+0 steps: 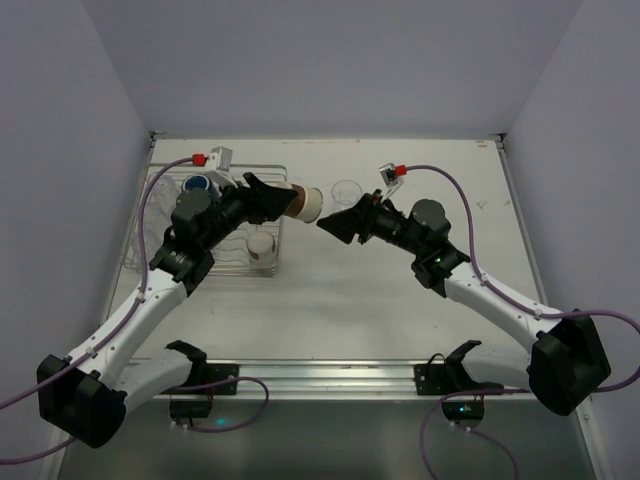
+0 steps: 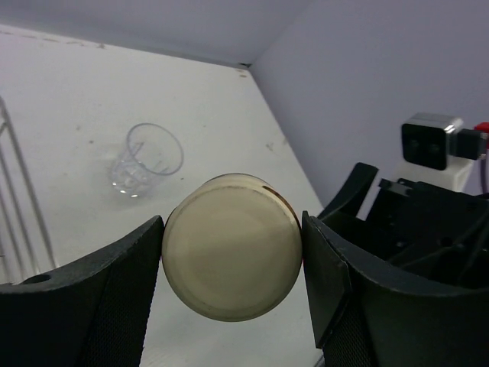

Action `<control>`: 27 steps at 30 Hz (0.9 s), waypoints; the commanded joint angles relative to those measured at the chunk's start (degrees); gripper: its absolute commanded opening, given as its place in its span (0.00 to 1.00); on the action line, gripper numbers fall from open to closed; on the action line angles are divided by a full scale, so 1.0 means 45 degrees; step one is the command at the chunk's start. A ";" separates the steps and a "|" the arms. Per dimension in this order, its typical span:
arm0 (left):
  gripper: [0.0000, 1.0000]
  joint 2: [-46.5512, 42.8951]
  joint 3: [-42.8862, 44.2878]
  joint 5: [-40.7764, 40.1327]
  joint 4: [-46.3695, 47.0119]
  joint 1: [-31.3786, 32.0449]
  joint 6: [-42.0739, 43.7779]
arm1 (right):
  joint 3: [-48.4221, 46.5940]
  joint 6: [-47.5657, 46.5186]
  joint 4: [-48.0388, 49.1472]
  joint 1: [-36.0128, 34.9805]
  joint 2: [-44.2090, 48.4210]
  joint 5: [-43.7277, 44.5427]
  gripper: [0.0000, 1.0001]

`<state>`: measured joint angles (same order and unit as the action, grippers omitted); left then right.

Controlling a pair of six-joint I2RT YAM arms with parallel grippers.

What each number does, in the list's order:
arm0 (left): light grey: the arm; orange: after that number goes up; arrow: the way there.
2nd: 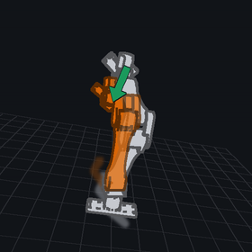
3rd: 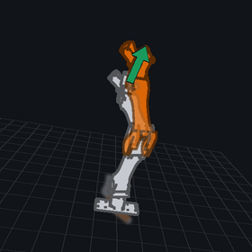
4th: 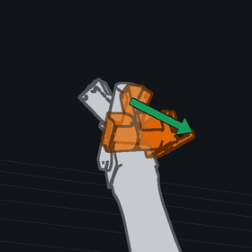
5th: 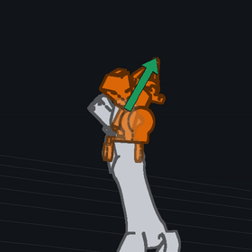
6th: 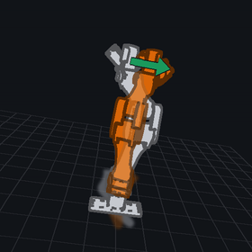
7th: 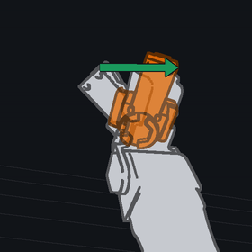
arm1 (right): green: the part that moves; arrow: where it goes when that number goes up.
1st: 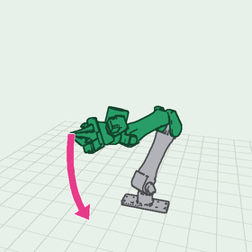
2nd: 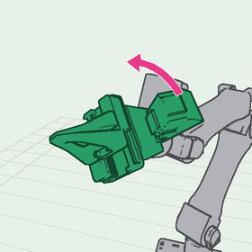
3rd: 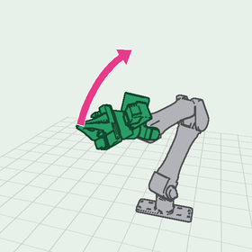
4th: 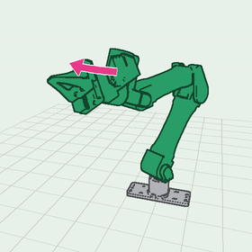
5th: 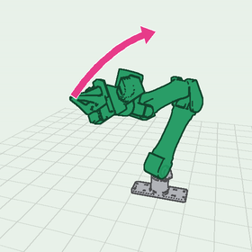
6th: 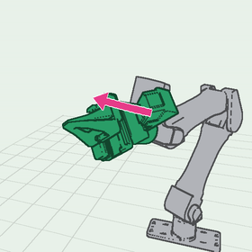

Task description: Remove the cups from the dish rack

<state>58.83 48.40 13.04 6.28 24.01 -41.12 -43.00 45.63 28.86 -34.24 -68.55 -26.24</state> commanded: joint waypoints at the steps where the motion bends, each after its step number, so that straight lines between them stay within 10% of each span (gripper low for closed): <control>1: 0.20 -0.0514 -0.0287 0.1769 0.2411 -0.0043 -0.1913 | -0.0248 -0.0003 0.1125 -0.0086 -0.0039 -0.0086 0.70; 16: 0.27 0.0169 -0.1322 0.3821 0.4502 0.0250 -0.3791 | -0.0815 0.0797 0.3643 -0.0106 -0.0800 -0.1571 0.43; 21: 0.56 0.0248 -0.1128 0.4036 0.3648 0.0250 -0.3149 | -0.0347 0.1014 0.3941 -0.0087 -0.0607 -0.1125 0.02; 27: 0.87 -0.0006 0.0920 0.2848 -0.0719 0.0250 0.0032 | -0.1086 -0.1483 -0.1260 -0.0087 0.0583 0.0592 0.00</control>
<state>60.20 45.71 27.03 14.57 24.84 -49.78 -44.69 46.41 34.68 -34.50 -69.93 -29.45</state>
